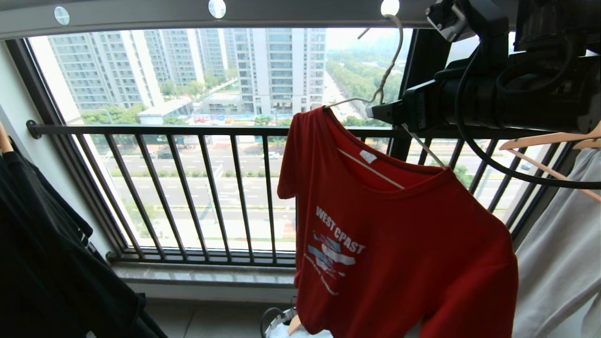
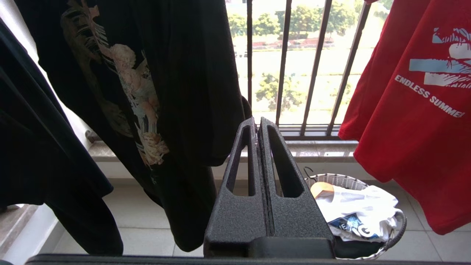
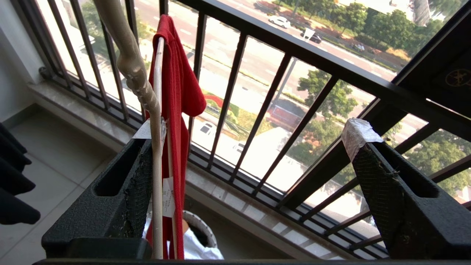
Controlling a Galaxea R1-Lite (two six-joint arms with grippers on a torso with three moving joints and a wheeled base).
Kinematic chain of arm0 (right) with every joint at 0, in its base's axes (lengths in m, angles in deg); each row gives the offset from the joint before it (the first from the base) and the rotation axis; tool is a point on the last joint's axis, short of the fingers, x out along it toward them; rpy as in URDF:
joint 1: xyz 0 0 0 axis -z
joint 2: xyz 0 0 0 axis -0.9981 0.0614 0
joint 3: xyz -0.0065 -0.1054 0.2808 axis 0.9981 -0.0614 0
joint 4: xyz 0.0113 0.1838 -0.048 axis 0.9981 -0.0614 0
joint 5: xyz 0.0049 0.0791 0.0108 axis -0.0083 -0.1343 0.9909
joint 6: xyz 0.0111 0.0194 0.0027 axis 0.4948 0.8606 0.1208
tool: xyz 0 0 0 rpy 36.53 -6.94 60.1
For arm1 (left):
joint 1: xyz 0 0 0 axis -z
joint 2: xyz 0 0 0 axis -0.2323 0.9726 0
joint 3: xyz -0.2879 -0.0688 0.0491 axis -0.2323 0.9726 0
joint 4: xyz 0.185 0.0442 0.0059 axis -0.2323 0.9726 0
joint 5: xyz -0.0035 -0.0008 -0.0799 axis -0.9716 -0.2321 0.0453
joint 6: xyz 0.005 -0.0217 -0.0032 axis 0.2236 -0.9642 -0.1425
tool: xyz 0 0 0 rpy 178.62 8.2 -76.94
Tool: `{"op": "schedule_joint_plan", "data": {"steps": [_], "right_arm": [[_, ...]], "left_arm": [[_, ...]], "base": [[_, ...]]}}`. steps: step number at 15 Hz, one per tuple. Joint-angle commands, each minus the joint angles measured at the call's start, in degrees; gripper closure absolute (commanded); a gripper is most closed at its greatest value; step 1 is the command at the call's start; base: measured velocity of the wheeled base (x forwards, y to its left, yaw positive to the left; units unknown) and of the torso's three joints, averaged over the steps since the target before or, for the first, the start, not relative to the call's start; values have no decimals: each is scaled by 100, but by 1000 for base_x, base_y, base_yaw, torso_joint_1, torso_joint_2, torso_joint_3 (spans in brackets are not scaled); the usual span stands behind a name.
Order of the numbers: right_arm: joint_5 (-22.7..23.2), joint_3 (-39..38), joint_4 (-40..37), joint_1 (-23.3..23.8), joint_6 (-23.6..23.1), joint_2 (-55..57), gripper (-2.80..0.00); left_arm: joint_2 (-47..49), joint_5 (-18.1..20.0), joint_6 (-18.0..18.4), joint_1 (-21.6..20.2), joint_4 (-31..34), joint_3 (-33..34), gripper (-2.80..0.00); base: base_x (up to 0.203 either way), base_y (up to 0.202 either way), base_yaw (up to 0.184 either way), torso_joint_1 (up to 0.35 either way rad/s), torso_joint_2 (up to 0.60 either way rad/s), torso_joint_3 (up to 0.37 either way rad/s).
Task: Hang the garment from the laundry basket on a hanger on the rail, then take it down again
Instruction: Take the clothes off the clothes rack
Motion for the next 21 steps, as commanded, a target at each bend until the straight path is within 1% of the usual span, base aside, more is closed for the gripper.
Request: {"op": "schedule_joint_plan", "data": {"steps": [1,7,8,21], "right_arm": [[-3,8,2,-18,-7,44,-280],[-2,8,3,-307,-16,44,-280],[6,8,18,-342,-16,44,0],[-9,-50,-15,-388,98,-192,0]], "left_arm": [[7,0,2,0,1,0,0],[7,0,2,0,1,0,0],[7,0,2,0,1,0,0],[7,0,2,0,1,0,0]], "base": [[0,0,0,0,0,0],[0,0,0,0,0,0],[0,0,0,0,0,0],[0,0,0,0,0,0]]}}
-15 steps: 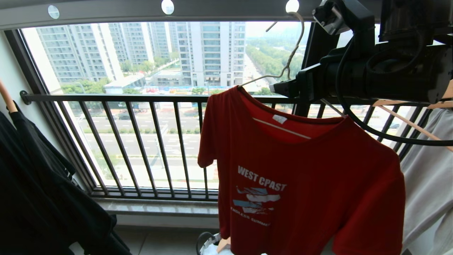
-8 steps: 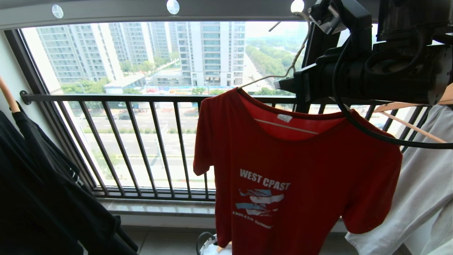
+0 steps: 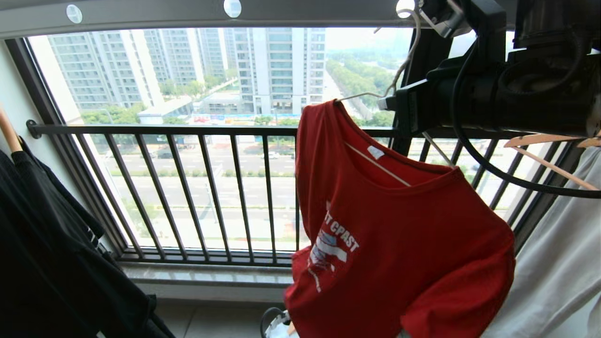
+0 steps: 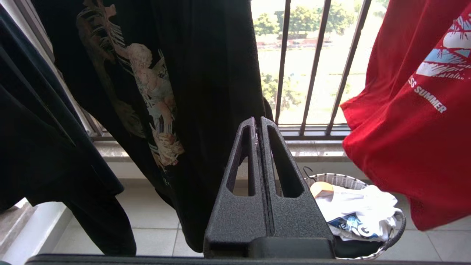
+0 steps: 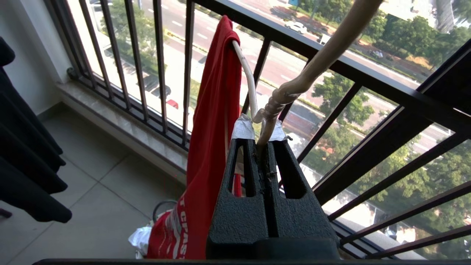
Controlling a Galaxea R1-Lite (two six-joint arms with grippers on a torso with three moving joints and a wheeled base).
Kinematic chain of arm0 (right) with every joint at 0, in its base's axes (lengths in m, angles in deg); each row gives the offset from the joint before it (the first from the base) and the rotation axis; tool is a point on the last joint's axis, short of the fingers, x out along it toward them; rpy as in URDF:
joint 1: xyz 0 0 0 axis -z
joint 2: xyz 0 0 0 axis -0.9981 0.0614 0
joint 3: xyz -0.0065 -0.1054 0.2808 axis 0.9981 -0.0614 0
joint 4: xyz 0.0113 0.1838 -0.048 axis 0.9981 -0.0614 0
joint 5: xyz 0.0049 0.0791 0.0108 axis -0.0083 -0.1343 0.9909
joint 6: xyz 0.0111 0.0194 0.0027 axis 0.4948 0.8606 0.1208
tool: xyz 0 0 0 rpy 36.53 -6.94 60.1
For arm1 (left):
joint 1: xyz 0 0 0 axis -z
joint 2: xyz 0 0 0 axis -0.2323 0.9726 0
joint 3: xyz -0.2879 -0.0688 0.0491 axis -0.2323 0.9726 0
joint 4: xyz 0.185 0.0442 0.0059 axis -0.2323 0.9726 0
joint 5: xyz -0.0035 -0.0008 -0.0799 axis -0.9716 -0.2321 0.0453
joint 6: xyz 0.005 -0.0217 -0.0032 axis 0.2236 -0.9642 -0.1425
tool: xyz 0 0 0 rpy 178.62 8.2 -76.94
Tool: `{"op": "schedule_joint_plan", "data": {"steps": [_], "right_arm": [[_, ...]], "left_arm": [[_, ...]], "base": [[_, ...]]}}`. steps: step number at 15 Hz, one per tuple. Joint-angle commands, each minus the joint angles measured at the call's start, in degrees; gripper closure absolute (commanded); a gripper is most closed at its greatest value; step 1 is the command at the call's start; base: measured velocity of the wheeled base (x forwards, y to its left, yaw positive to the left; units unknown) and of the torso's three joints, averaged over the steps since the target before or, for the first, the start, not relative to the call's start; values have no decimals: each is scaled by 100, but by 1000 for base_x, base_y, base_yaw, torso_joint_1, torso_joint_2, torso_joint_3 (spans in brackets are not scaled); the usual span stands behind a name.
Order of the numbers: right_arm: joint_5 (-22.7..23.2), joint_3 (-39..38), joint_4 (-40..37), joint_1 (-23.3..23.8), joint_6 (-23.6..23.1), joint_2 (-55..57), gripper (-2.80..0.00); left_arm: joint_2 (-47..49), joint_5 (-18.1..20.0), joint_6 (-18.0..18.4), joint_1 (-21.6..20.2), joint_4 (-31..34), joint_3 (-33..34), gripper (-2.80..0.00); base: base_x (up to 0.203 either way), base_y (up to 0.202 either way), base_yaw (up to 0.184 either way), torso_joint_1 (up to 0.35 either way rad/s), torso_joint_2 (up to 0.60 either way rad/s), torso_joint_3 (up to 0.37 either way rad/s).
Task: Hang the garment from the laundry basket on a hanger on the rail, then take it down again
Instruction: Take the clothes off the clothes rack
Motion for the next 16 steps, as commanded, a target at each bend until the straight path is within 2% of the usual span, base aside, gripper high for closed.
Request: {"op": "schedule_joint_plan", "data": {"steps": [1,7,16], "right_arm": [[-10,-21,-3,-46,-6,-144,0],[-299,-55,24,-402,-15,-315,0],[-440,-307,12,-822,-15,-491,0]], "left_arm": [[7,0,0,0,0,0,0],[7,0,0,0,0,0,0],[7,0,0,0,0,0,0]], "base": [[0,0,0,0,0,0],[0,0,0,0,0,0],[0,0,0,0,0,0]]}}
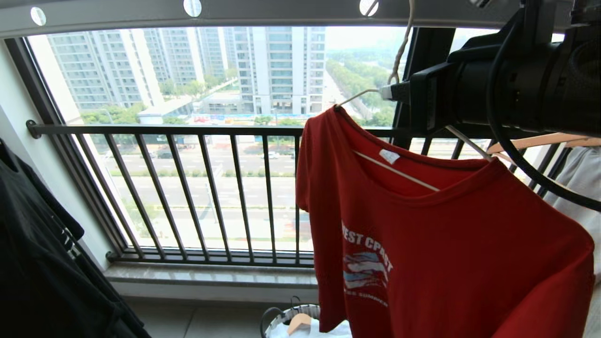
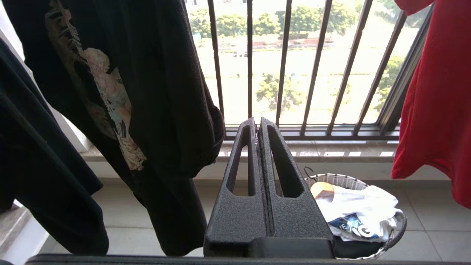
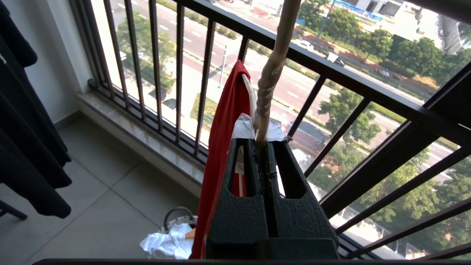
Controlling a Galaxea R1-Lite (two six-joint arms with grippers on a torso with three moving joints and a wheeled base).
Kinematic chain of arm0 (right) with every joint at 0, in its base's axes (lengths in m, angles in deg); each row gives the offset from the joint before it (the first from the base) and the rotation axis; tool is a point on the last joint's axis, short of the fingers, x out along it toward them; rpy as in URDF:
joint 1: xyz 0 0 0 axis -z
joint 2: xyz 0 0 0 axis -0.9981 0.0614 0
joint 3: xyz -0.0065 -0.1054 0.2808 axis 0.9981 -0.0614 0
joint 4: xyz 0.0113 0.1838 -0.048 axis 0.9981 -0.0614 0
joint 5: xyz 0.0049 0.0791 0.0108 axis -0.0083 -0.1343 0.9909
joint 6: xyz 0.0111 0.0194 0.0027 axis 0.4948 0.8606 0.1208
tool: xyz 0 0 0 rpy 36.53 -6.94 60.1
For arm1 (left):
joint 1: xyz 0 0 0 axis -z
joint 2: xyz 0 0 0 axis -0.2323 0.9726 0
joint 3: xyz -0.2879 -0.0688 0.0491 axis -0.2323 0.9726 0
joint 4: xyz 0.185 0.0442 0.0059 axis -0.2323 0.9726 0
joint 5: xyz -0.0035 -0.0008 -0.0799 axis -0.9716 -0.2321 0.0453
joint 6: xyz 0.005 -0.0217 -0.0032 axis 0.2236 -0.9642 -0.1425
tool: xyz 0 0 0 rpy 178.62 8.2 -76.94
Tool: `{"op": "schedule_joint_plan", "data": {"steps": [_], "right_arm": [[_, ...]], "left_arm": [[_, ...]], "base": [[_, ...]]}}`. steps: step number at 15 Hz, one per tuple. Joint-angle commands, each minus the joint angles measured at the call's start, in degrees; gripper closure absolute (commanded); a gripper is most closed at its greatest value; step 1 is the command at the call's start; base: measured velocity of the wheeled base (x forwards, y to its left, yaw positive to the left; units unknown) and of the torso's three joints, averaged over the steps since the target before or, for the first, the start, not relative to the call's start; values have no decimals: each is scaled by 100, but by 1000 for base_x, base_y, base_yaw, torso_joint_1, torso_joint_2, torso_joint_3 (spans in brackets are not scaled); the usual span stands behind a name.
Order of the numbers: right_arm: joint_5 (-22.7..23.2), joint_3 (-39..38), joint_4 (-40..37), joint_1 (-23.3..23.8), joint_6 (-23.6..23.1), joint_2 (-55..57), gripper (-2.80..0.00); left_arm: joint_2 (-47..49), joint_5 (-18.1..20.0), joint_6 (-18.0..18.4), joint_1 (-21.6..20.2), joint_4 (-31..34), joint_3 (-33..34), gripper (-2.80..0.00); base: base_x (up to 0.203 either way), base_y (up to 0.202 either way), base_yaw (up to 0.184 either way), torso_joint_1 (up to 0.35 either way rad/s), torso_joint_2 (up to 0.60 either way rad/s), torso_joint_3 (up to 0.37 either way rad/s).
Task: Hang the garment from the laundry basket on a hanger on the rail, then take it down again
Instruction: Take the clothes off the clothes rack
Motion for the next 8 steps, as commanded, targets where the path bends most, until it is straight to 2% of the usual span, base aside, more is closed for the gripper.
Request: {"op": "schedule_joint_plan", "data": {"steps": [1,8], "right_arm": [[-3,-37,-11,-60,-10,13,0],[6,110,18,-98,-10,-354,0]], "left_arm": [[7,0,2,0,0,0,0],[7,0,2,0,0,0,0]], "base": [[0,0,0,0,0,0],[0,0,0,0,0,0]]}}
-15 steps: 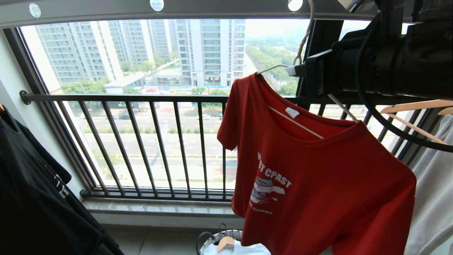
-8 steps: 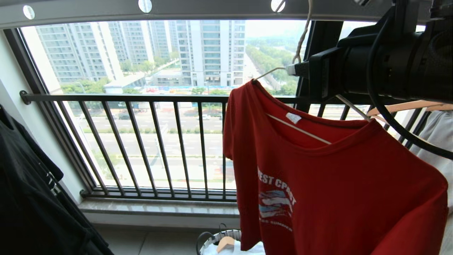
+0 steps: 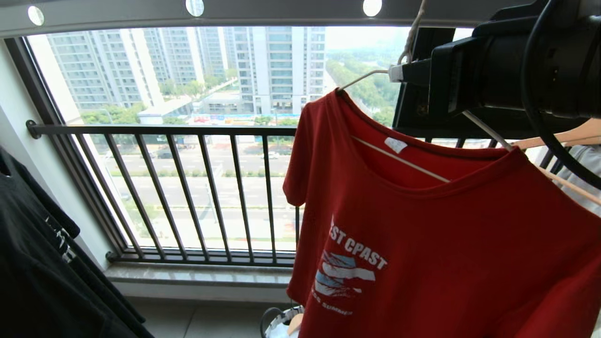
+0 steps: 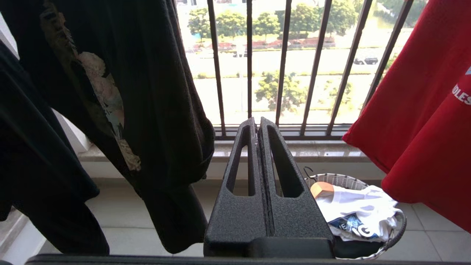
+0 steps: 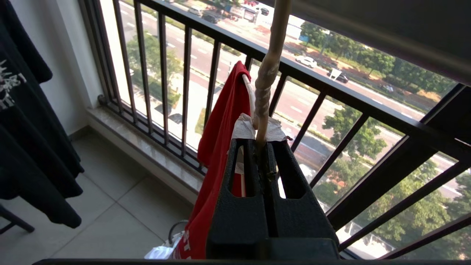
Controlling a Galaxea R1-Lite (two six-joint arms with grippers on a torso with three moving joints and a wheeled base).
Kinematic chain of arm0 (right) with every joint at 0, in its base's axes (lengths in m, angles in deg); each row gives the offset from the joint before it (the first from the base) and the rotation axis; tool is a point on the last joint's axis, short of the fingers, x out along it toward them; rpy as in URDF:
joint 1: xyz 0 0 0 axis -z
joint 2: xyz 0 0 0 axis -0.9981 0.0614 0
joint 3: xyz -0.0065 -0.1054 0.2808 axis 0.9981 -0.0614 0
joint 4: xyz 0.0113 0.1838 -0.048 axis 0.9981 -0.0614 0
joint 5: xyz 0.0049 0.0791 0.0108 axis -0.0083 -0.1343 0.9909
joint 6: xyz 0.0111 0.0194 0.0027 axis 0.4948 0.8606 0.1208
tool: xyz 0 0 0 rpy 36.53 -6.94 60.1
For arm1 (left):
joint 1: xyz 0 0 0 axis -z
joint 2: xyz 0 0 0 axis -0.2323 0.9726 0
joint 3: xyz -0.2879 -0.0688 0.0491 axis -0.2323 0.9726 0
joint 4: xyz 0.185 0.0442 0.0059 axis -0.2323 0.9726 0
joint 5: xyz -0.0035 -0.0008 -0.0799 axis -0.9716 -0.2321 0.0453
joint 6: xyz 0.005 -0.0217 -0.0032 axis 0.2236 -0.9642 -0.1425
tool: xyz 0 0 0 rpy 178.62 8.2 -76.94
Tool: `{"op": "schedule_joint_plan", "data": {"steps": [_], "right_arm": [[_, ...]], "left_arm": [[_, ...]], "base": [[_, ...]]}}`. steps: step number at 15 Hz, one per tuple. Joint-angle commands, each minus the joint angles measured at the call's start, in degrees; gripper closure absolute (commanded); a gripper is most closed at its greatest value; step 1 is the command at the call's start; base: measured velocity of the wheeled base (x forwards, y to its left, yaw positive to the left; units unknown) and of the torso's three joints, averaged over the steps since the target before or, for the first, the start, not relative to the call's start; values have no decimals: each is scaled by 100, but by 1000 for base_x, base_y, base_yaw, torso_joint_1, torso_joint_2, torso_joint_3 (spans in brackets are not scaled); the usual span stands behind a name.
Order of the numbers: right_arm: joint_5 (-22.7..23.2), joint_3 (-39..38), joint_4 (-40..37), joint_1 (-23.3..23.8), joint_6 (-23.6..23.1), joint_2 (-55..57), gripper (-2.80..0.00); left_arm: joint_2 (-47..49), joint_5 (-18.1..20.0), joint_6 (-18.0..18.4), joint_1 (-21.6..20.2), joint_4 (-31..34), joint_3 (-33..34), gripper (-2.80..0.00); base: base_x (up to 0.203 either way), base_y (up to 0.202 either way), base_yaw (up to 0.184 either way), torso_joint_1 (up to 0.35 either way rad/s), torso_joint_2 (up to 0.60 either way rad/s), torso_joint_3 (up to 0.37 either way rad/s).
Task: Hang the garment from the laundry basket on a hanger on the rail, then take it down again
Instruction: Take the clothes off the clothes rack
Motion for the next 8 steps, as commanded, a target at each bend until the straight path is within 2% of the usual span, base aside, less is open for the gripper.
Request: {"op": "schedule_joint_plan", "data": {"steps": [1,4,6,8], "right_arm": [[-7,10,21,-21,-5,-189,0],[-3,-98,8,-22,7,-465,0],[11,-574,19,-43,38,-696,0],[27,-1126,27,-75,292,-962,0]], "left_arm": [[7,-2,2,0,0,0,0],[7,-2,2,0,0,0,0],[7,-2,2,0,0,0,0],[7,-2,2,0,0,0,0]], "base": [[0,0,0,0,0,0],[0,0,0,0,0,0],[0,0,0,0,0,0],[0,0,0,0,0,0]]}}
